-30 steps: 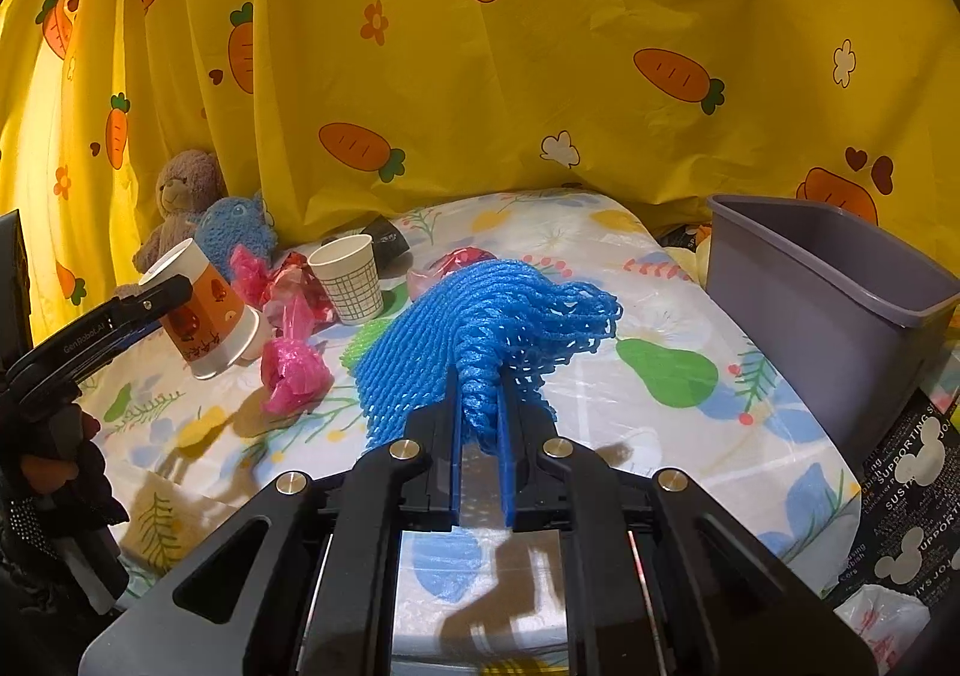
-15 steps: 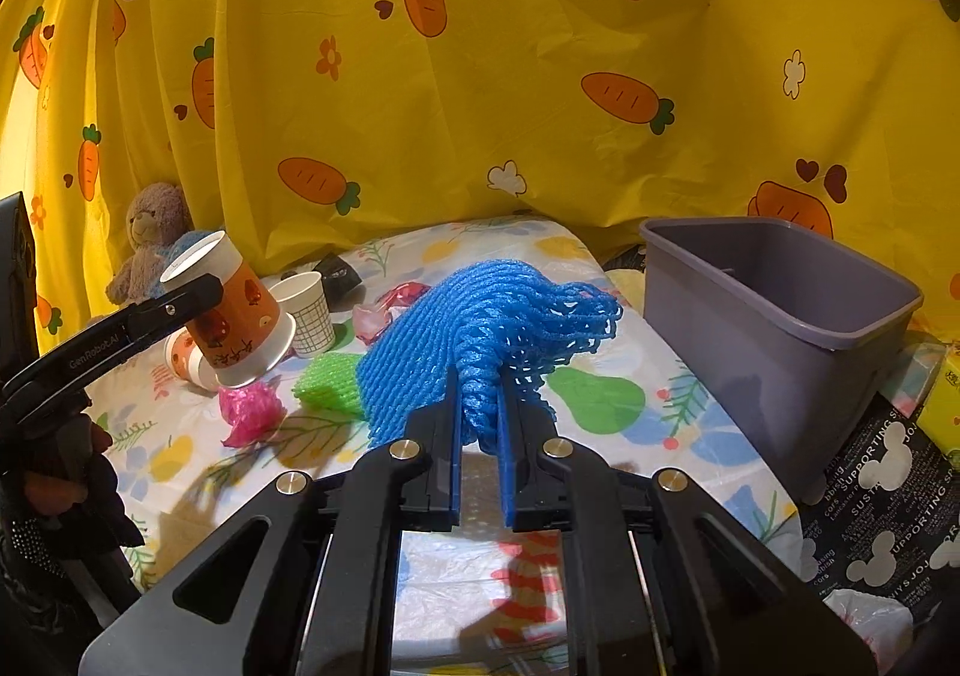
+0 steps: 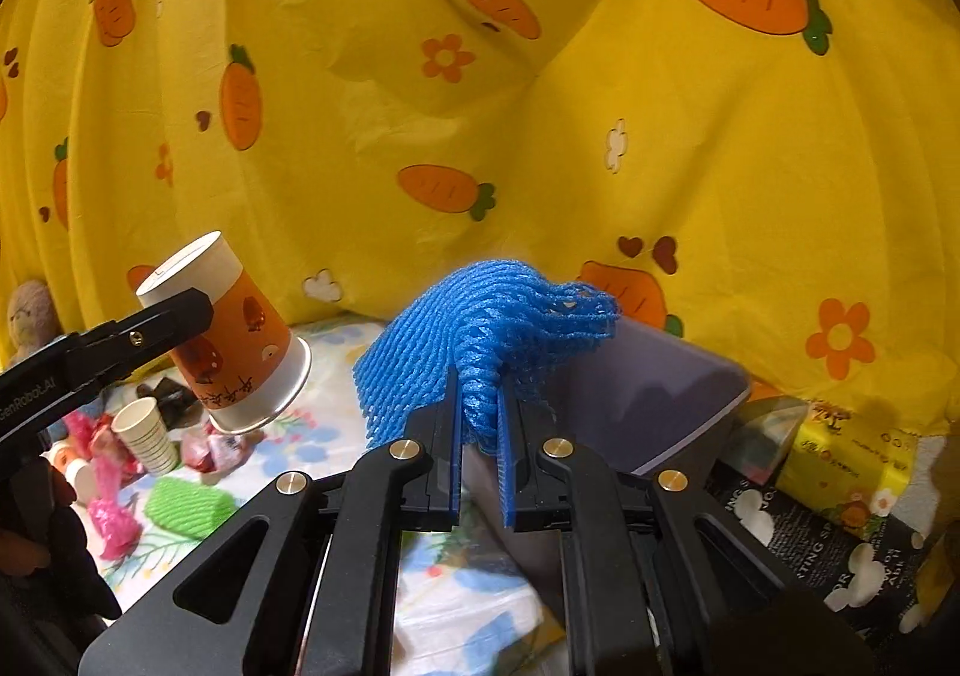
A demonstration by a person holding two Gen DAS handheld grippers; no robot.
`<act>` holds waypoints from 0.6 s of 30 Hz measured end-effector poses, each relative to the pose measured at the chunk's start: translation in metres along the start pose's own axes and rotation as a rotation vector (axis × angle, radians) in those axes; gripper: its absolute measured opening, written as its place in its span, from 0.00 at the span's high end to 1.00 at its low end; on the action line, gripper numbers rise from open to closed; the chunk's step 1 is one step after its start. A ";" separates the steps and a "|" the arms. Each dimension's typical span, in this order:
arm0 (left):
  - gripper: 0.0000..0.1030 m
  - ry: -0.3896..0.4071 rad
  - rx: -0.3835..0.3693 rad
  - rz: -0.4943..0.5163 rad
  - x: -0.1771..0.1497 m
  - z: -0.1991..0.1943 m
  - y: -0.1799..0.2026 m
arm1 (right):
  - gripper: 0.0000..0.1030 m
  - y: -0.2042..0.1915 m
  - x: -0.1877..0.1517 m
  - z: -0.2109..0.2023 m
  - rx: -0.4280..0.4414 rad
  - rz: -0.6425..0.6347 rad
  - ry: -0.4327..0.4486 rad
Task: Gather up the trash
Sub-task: 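Carry the blue net and orange cup over the grey bin, then open both tools to drop the net and cup into the bin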
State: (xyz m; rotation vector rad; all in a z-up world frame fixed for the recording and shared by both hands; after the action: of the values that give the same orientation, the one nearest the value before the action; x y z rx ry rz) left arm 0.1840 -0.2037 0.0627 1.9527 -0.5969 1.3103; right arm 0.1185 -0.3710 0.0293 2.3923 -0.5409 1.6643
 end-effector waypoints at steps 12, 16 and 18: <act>0.46 -0.083 -0.125 0.005 0.004 0.102 0.011 | 0.89 0.027 -0.007 0.058 -0.146 -0.007 -0.077; 0.46 -0.119 -0.135 -0.002 -0.004 0.124 0.008 | 0.89 0.026 -0.011 0.070 -0.140 -0.017 -0.106; 0.46 -0.133 -0.139 -0.011 -0.007 0.132 0.007 | 0.89 0.025 -0.013 0.073 -0.134 -0.017 -0.118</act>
State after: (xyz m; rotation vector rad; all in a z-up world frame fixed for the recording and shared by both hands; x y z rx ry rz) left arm 0.2557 -0.3083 0.0258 1.9363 -0.7212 1.1074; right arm 0.1682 -0.4166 -0.0107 2.4004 -0.6286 1.4386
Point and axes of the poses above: each gripper's, at about its wrist camera, not at the fingertips, and z roughly the way its jaws point, y to its right, x to its top, the point moved 4 cm from there along z, roughly the way its jaws point, and after that the axes turned 13 degrees about -x, right-handed, at the moved point
